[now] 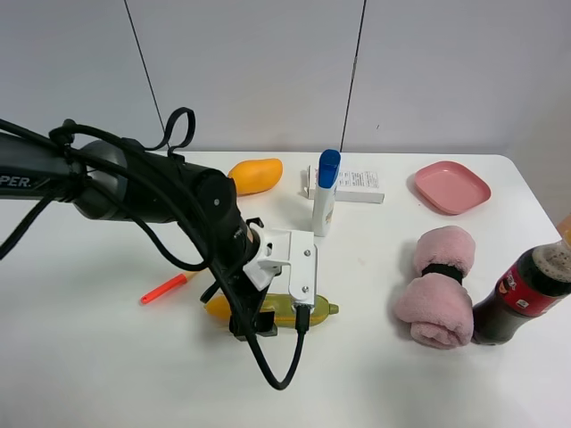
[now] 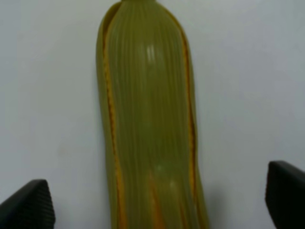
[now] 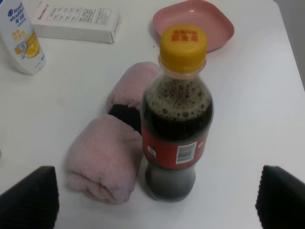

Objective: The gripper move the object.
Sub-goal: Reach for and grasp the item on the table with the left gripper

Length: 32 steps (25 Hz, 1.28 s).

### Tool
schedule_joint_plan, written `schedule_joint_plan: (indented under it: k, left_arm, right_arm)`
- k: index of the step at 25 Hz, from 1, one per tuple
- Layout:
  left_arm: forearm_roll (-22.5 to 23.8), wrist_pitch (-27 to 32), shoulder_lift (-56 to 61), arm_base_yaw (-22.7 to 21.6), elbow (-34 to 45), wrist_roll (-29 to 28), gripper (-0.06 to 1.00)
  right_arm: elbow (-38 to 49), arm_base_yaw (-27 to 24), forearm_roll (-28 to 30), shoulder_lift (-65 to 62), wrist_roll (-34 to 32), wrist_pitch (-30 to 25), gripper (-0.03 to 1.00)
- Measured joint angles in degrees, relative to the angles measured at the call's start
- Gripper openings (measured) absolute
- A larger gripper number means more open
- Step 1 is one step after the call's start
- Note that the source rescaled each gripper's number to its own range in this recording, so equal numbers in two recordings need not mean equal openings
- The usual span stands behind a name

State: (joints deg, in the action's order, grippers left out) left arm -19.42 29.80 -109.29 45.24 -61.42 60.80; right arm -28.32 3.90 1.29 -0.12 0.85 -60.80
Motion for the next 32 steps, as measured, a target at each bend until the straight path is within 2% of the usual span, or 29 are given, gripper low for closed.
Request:
schedule_joint_plan:
  k: [9,21,23,26,32]
  left_arm:
    - [-0.1,-1.6,-3.4,0.0,0.0,0.1,0.80]
    - [-1.4,1.5,-4.7,-0.2,-0.6,0.1,0.80]
    - [-2.0,2.4,-4.7,-0.2,-0.6,0.1,0.76]
    - [-3.0,3.4,-4.7,-0.2,-0.6,0.1,0.60]
    - [-3.2,4.4,-4.5,-0.2,-0.6,0.1,0.00]
  right_arm:
    - [0.0,0.0,0.0,0.0,0.0,0.0,1.00]
    - [0.0,0.0,0.0,0.0,0.0,0.0,1.00]
    - [0.0,0.0,0.0,0.0,0.0,0.0,1.00]
    - [0.0,0.0,0.0,0.0,0.0,0.0,1.00]
    - [0.0,0.0,0.0,0.0,0.0,0.0,1.00]
